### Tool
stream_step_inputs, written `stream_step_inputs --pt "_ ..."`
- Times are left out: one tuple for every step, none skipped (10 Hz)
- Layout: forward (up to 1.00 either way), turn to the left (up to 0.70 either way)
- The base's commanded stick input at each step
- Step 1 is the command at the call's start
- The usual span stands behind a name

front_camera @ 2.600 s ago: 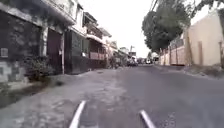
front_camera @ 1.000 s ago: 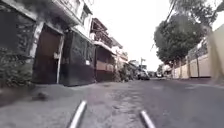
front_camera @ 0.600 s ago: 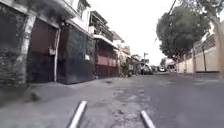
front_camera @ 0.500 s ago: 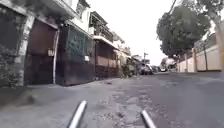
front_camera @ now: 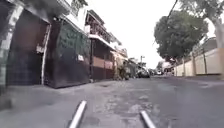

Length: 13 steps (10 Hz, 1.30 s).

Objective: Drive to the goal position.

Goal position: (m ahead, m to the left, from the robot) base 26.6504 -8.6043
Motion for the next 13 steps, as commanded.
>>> stream_step_inputs --pt "1.0 -0.1" --pt "1.0 -0.02" --pt "1.0 -0.4" --pt "1.0 -0.4" --pt "1.0 -0.4" --pt "1.0 -0.34" --pt "1.0 0.0" --pt "1.0 0.0" --pt "1.0 0.0" --pt "1.0 0.0" --pt "1.0 0.0" --pt "1.0 0.0" --pt "1.0 0.0"
